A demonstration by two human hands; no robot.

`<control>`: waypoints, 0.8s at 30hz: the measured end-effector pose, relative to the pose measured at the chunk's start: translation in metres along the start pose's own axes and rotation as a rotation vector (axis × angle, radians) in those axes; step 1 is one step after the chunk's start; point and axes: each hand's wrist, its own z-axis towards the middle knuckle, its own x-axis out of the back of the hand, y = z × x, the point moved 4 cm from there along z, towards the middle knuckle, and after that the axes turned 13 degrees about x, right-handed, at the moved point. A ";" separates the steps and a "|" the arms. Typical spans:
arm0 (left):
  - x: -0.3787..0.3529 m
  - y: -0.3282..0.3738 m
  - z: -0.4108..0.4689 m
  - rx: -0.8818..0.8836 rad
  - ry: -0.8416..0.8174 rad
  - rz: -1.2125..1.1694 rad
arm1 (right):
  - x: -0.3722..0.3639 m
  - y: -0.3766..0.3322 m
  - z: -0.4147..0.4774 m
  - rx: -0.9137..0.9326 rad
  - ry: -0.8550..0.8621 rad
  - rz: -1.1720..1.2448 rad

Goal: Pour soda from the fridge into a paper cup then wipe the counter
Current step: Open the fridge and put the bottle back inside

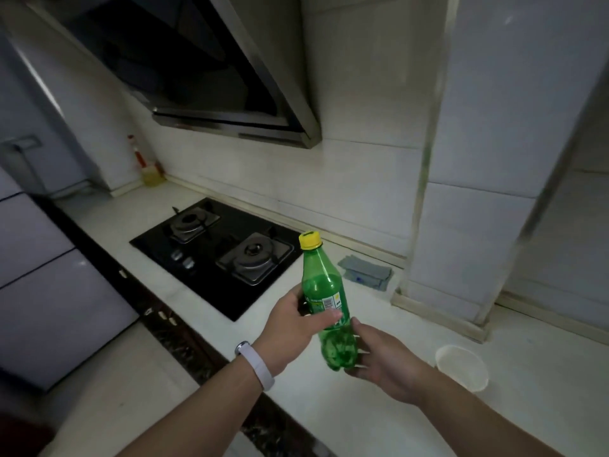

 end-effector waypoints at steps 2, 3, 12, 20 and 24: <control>0.040 -0.005 -0.004 -0.010 0.055 -0.018 | -0.036 0.005 0.017 -0.016 -0.040 -0.004; 0.060 -0.008 -0.006 -0.012 0.079 -0.029 | -0.054 0.008 0.026 -0.026 -0.057 -0.013; 0.261 -0.034 -0.042 -0.044 0.292 -0.120 | -0.245 0.050 0.100 -0.099 -0.228 -0.065; 0.423 -0.066 -0.092 -0.047 0.472 -0.267 | -0.414 0.099 0.152 -0.173 -0.421 -0.097; 0.482 -0.083 -0.118 -0.032 0.575 -0.304 | -0.477 0.125 0.168 -0.227 -0.495 -0.140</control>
